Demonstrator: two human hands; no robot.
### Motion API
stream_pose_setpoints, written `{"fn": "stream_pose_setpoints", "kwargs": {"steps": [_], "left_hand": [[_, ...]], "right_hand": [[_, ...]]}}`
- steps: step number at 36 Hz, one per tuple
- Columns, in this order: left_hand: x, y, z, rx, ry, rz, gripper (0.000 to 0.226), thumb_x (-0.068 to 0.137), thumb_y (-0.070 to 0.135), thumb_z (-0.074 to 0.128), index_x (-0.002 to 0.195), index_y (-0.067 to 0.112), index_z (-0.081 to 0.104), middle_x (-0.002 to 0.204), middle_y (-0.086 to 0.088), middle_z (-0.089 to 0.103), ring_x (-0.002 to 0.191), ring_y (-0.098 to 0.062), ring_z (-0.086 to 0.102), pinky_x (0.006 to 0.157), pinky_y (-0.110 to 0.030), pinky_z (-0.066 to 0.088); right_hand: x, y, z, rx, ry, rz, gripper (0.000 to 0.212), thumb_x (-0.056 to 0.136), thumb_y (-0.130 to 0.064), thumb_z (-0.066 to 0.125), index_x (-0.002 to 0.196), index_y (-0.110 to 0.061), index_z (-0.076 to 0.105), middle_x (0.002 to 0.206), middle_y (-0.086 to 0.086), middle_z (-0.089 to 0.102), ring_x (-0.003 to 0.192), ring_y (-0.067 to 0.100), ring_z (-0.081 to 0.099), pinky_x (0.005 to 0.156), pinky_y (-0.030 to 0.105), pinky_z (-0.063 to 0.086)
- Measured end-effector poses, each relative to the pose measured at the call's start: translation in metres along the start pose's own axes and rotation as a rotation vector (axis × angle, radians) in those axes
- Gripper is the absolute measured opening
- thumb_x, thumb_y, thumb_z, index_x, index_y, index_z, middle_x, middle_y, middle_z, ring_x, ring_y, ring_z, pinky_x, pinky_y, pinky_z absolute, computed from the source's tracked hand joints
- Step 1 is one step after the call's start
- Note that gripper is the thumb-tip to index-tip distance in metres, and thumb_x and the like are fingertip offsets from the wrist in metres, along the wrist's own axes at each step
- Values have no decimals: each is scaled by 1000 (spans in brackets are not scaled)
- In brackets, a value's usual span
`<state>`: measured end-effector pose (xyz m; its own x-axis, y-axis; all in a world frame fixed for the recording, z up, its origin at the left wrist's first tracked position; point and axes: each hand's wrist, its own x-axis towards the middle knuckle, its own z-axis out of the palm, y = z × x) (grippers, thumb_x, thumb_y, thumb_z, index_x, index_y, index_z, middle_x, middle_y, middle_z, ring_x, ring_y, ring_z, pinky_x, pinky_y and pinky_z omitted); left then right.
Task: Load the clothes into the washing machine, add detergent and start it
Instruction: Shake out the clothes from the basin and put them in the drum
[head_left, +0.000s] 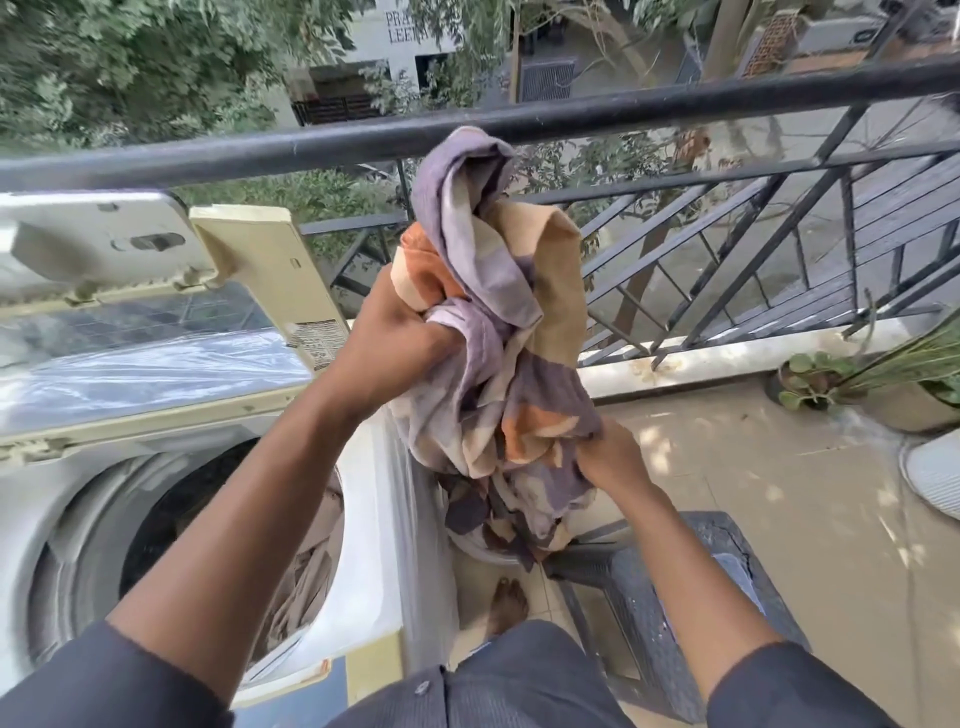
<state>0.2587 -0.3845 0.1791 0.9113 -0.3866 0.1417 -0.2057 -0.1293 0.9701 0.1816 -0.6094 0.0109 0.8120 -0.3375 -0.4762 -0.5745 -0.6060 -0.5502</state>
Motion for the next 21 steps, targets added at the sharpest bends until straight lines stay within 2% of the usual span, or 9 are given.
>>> {"fn": "stream_pose_setpoints", "kwargs": {"steps": [2,4,6,9,11,13,16,19,21], "left_hand": [[-1,-4,-4,12,-17,-19,52,90,-18,63,96,34,66,82,34,73,81,15,66,78,-9,51],[-1,-3,-7,38,-15,-21,54,86,-6,64,93,46,74,87,33,74,85,14,67,80,-9,51],[-1,-1,-9,50,-2,-25,57,81,4,59,90,58,74,89,31,75,87,13,68,81,-10,52],[0,-8,-12,87,-15,-25,63,86,-1,60,94,60,74,94,30,77,91,10,69,84,-14,53],[1,-13,-15,117,-17,-34,59,91,-3,61,101,53,75,100,28,77,96,8,70,88,-17,53],[1,-16,-15,150,-9,-41,43,89,7,65,107,45,74,105,24,78,102,2,71,92,-21,55],[2,-16,-17,180,27,-33,38,86,19,66,108,49,75,109,18,79,106,-6,73,98,-32,59],[6,-21,-21,169,86,21,37,88,9,61,113,32,76,112,8,80,109,-13,74,99,-39,59],[7,-20,-21,145,137,59,41,88,-4,55,108,24,76,106,10,80,103,-11,74,94,-37,61]], "right_hand": [[-1,-11,-19,-15,37,-12,33,93,-29,47,112,-21,72,111,14,72,105,38,66,79,38,50],[-3,-22,-39,-19,76,-19,45,83,-33,41,116,-28,71,113,10,73,104,37,66,86,42,56],[-7,-34,-55,-36,111,-72,39,87,-33,42,113,-27,70,114,11,73,103,37,66,88,44,56],[-18,-51,-75,-25,162,-153,19,95,-22,48,96,-17,67,105,16,71,98,39,63,84,44,54],[-24,-60,-86,-14,197,-189,18,97,-22,51,96,-12,66,99,16,70,95,38,63,80,44,52],[-33,-70,-94,-19,230,-245,18,98,-24,52,92,-14,65,89,16,70,89,37,66,74,44,53],[-47,-85,-106,-79,281,-335,26,97,-22,51,71,-22,55,70,9,59,76,36,63,64,43,51],[-52,-93,-111,-205,242,-378,27,85,-5,49,66,-23,51,71,9,61,76,37,63,65,44,53],[-49,-94,-110,-285,164,-337,25,82,-2,47,65,-21,49,77,13,62,81,38,63,69,41,53]]}}
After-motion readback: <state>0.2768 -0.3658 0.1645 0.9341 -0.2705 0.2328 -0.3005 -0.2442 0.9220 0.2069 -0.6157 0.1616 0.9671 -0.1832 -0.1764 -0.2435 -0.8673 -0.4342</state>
